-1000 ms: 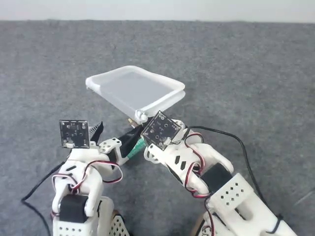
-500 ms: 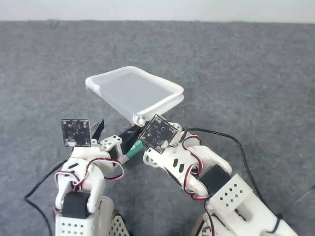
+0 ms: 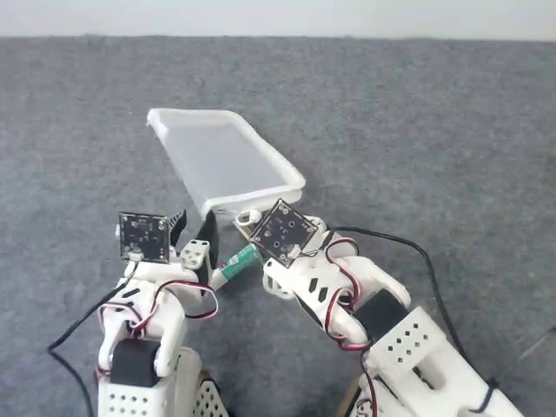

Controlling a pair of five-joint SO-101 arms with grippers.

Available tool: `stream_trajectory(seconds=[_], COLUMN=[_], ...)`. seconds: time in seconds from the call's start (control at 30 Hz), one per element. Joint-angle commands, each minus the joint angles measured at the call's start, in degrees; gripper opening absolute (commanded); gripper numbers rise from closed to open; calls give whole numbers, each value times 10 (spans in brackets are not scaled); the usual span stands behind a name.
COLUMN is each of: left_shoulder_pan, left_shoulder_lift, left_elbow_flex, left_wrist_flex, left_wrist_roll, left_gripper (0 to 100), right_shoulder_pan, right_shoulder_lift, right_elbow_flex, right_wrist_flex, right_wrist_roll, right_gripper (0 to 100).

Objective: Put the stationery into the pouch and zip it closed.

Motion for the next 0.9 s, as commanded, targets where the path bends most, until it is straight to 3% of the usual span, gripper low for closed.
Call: stream_trajectory(seconds=[0.0,0.87], left_shoulder_pan=[-28,-52], left_shoulder_lift=[-9,-9], left_elbow_flex=[-12,-16], left_wrist_flex=[-19,-11], left_wrist_roll=[-13,-13], left_gripper=[43,13], right_shoulder_pan=[13,147], right_shoulder_lift=[-23,-23], right_elbow_flex=[-6,-8], right_wrist_flex=[1,16], right_wrist_roll=[5,3], right_gripper=[6,6])
